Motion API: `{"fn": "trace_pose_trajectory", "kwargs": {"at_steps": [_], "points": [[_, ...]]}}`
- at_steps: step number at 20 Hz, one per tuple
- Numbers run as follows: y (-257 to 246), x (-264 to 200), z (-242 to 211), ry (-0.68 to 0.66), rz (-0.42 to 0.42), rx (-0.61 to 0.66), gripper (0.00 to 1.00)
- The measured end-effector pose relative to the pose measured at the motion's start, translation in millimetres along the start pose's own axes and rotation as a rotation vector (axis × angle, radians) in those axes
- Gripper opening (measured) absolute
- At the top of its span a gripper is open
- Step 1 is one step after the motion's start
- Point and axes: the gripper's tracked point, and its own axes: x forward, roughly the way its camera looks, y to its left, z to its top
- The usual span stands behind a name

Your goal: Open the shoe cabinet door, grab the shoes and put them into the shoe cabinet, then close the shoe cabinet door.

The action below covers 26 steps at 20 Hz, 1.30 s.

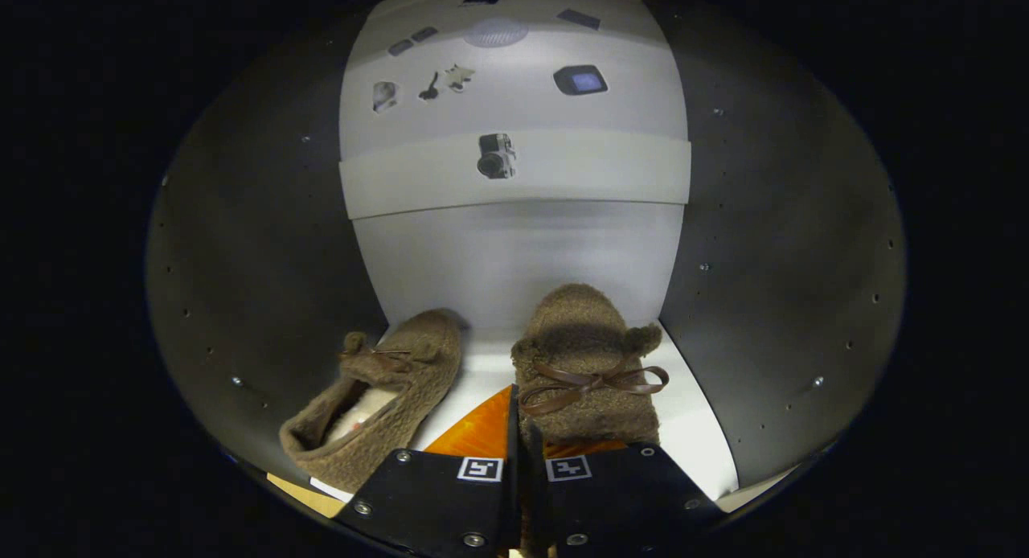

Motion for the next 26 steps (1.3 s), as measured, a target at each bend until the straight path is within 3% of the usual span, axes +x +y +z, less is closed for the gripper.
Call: {"fn": "trace_pose_trajectory", "kwargs": {"at_steps": [3, 10, 14, 20, 26], "points": [[-2, 18, -10, 0.047, -0.008, 0.016, 0.05], [0, 21, -13, 0.057, -0.025, 0.021, 0.24], [-2, 8, -12, 0.043, -0.037, 0.021, 0.27], [0, -36, -8, -0.001, -0.040, 0.026, 0.27], [7, -111, -7, -0.084, -0.066, 0.001, 0.27]]}}
